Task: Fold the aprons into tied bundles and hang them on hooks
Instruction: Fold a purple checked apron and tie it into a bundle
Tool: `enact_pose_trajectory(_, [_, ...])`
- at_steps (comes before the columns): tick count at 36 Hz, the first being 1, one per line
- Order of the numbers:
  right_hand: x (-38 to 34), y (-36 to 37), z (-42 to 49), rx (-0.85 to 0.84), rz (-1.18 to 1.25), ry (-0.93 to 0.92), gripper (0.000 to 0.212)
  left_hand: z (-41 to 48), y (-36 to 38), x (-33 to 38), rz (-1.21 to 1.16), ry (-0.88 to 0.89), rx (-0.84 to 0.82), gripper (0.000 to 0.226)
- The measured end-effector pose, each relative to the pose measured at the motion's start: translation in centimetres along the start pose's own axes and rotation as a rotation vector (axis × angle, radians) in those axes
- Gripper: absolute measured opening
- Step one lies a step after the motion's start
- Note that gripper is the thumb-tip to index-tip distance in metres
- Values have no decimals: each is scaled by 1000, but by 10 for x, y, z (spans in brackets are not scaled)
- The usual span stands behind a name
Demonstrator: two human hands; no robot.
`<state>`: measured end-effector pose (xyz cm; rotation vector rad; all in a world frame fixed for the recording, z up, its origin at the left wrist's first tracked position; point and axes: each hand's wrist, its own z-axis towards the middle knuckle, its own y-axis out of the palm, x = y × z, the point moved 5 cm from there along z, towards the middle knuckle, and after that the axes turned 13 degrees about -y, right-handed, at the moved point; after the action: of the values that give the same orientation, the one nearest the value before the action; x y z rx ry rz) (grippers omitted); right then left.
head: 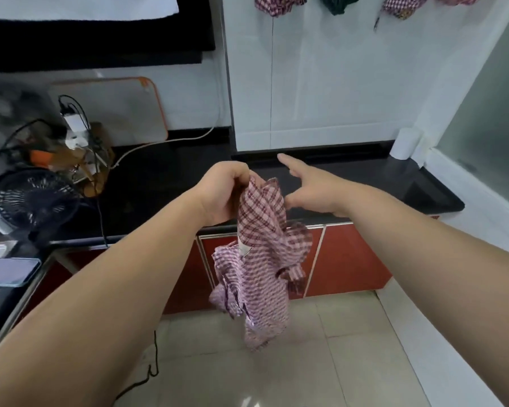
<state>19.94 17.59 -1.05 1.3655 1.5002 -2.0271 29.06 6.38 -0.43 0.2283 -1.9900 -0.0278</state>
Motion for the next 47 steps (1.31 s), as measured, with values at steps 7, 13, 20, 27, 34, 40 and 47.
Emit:
enact_pose_trajectory(7, [9,34,7,-144,118,62,31,-9,-15,-3,3,21,61,21])
enact_pose_trajectory(13, [3,13,15,320,141,-50,25,-15,-39,-7,539,-3,334,20])
enact_pose_trajectory(20, [-20,15,17,172,-331,-182,11,-21,-63,-22,882,220,895,22])
enact_pose_trajectory(27, [-2,7,9,137,-509,-10,18,-25,-89,-36,1057,158,944,28])
enact_pose_trajectory(34, [0,-17,5,661,-100,102,19,-25,-110,-61,1059,-193,1142,27])
enact_pose_trajectory(40, [26,-37,-3,734,-5,316,24,-28,-144,-77,885,-445,1148,33])
enact_pose_trajectory(47, [26,-19,-9,629,352,388,20,-21,-145,-83,-42,-388,1028,44])
